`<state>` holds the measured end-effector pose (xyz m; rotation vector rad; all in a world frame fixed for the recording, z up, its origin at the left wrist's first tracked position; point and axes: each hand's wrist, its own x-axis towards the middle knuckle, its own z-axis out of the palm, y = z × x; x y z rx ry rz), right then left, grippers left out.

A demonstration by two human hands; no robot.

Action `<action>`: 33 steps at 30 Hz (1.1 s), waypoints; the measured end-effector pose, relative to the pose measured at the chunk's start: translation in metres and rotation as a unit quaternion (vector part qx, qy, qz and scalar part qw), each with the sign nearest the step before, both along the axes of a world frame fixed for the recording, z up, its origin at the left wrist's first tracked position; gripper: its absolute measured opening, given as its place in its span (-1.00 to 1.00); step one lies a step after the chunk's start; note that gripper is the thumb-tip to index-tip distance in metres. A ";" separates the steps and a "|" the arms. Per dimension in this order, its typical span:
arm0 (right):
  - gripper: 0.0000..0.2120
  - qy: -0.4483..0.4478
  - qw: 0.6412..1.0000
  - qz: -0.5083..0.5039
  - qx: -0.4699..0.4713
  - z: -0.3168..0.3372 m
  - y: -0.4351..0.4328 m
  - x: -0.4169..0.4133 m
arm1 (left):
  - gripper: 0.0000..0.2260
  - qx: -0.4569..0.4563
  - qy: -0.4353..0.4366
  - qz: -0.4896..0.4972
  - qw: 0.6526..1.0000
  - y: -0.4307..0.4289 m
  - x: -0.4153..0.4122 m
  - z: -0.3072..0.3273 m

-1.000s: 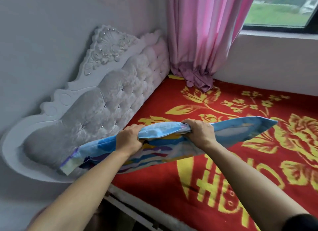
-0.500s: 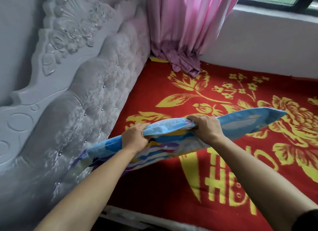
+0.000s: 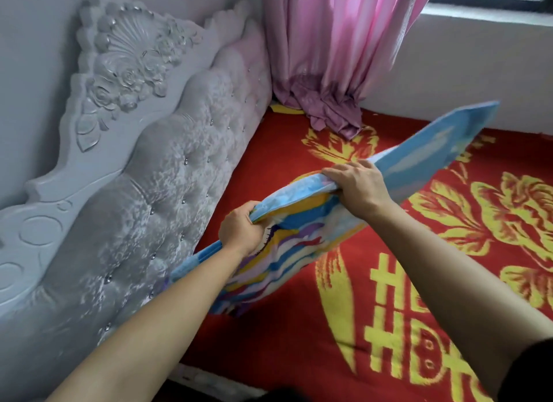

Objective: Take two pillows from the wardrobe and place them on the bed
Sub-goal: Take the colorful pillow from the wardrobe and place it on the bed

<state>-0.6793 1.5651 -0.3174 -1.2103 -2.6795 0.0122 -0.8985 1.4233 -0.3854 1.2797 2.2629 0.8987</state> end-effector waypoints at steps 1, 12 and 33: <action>-0.64 -0.012 1.000 0.012 0.010 0.003 0.007 -0.006 | -0.80 0.005 -0.027 0.006 1.000 0.002 0.000 -0.001; -0.56 -0.131 0.989 0.055 0.047 -0.074 0.070 -0.097 | -0.79 -0.061 -0.324 0.053 0.942 0.046 -0.051 -0.099; -0.27 -0.058 0.908 -0.271 -0.313 -0.440 -0.072 -0.096 | -0.57 -0.306 0.073 -0.072 0.946 0.031 -0.150 -0.360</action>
